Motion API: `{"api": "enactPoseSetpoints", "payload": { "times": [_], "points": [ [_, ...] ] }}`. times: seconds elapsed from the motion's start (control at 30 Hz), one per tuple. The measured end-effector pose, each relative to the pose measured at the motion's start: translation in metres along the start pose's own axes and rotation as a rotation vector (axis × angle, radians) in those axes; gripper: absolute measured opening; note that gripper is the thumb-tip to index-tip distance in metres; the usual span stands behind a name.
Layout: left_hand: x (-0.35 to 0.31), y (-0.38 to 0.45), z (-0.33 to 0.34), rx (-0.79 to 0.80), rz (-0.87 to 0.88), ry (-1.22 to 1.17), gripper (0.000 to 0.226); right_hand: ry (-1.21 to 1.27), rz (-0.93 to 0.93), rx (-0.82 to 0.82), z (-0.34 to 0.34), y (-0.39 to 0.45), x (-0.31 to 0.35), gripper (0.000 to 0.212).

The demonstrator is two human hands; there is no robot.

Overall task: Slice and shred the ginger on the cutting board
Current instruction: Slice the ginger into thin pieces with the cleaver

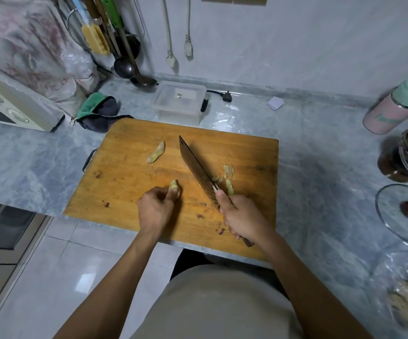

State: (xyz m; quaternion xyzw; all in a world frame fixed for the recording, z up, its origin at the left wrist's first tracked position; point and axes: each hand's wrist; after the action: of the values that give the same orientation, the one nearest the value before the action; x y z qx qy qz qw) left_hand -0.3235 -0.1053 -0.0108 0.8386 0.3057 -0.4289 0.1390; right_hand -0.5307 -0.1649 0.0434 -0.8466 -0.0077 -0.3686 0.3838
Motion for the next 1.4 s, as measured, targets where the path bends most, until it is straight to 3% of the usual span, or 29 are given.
{"api": "enactPoseSetpoints", "payload": {
  "times": [0.1, 0.2, 0.47, 0.7, 1.4],
  "points": [
    [0.005, -0.001, 0.004, -0.054, -0.134, -0.124, 0.022, -0.010, -0.003, 0.015, 0.002, -0.001, 0.002, 0.073],
    [0.005, -0.004, 0.008, -0.072, -0.153, -0.171, 0.030, -0.028, -0.008, 0.020, 0.006, -0.007, 0.006, 0.071],
    [-0.011, -0.001, 0.017, -0.188, -0.312, -0.290, 0.022, -0.061, 0.013, 0.052, 0.020, -0.025, 0.025, 0.067],
    [-0.014, 0.009, 0.019, -0.199, -0.388, -0.338, 0.020, -0.115, 0.010, 0.064, 0.025, -0.026, 0.031, 0.067],
    [-0.013, 0.008, 0.024, -0.186, -0.286, -0.252, 0.027, -0.096, -0.009, 0.064, 0.038, -0.014, 0.039, 0.062]
  ]
}}
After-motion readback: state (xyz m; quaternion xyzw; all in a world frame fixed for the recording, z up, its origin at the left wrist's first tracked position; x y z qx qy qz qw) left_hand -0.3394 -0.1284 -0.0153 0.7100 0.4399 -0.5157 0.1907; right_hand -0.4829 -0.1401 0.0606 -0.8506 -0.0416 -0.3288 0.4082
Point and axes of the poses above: each hand's wrist, its own y-axis towards the middle knuckle, its own z-axis out of the palm, x = y × z, and after that the axes turned 15 degrees about z, right-handed
